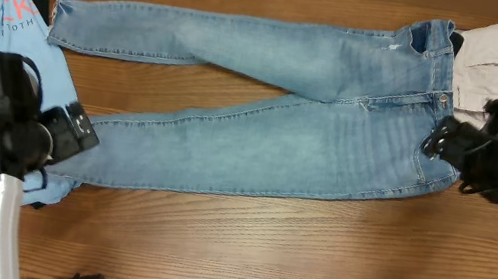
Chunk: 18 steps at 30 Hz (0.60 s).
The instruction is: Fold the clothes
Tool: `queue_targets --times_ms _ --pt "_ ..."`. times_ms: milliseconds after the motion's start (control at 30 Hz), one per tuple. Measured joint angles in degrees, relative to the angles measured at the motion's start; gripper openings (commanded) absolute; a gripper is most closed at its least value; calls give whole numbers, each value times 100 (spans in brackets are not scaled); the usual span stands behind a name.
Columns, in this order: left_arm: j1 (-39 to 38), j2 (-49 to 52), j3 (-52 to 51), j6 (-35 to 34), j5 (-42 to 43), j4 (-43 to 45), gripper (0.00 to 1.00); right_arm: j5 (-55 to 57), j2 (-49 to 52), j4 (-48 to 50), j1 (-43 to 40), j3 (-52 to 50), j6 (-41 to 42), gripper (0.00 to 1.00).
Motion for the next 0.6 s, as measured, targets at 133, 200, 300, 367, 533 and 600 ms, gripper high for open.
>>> queue_targets --times_ms 133,200,300,367,533,600 --pt "0 59 -1917 -1187 -260 1263 91 -72 24 1325 0 -1438 1453 68" --pt "0 52 -2319 -1700 -363 1565 91 -44 4 1738 4 -1902 2203 67" --pt "0 52 -2739 -2559 -669 1674 88 98 11 2212 2 -2540 3062 67" --pt "0 46 -2975 -3010 -935 1919 84 129 4 2680 2 -2850 3257 67" --pt "0 48 -3368 -3390 -1432 3134 85 -59 9 3388 2 -3128 2608 67" --pt "0 48 -3381 -3257 -1565 3582 85 -140 13 3460 2 -3128 2321 66"
